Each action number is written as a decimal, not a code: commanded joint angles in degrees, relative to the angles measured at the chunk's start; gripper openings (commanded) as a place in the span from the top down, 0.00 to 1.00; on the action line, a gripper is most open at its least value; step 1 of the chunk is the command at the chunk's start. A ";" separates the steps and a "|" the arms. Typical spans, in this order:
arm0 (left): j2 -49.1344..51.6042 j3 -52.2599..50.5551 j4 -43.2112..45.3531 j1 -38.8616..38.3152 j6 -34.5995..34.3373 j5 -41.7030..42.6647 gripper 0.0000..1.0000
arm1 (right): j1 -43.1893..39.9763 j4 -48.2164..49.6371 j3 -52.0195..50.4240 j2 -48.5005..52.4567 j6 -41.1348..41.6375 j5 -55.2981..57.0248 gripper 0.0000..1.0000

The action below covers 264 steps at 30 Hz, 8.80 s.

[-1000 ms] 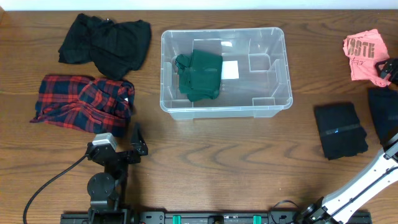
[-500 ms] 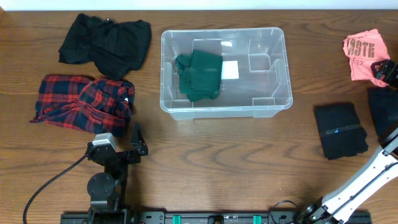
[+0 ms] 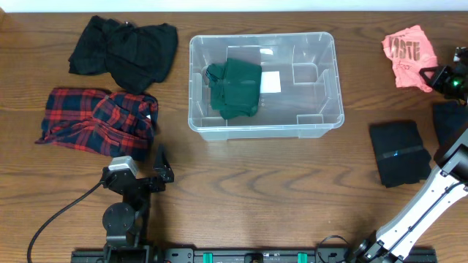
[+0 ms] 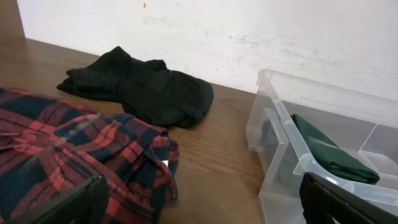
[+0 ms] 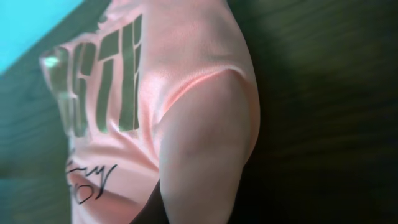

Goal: Pack container
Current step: 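Move the right gripper to the pink shirt and grasp it, then carry the pink shirt with the right gripper into the bin, then release the pink shirt and withdraw the right gripper, then move the right gripper to the folded black garment and grasp it, then carry the black garment into the bin beside the green shirt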

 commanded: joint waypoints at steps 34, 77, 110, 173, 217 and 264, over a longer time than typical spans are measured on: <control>-0.26 -1.20 -1.99 0.26 0.92 -1.05 0.02 | 32.50 -26.67 -0.37 -42.05 7.41 0.17 0.99; -0.26 -1.20 -1.97 0.26 0.92 -1.05 0.02 | 39.60 -30.05 -0.39 -17.94 -24.72 8.50 0.76; -0.26 -1.20 -1.97 0.26 0.92 -1.05 0.02 | 27.19 -62.53 13.46 -33.75 10.71 27.93 0.12; -0.26 -1.20 -1.97 0.26 0.92 -1.05 0.02 | 1.40 -6.38 -74.40 -64.24 33.38 41.51 0.18; -0.26 -1.20 -1.97 0.26 0.92 -1.05 0.02 | 12.44 -9.84 -43.54 -69.85 4.17 -4.83 0.99; -0.26 -1.20 -1.97 0.26 0.92 -1.05 0.02 | 60.98 2.95 -42.18 -45.48 14.56 10.71 0.32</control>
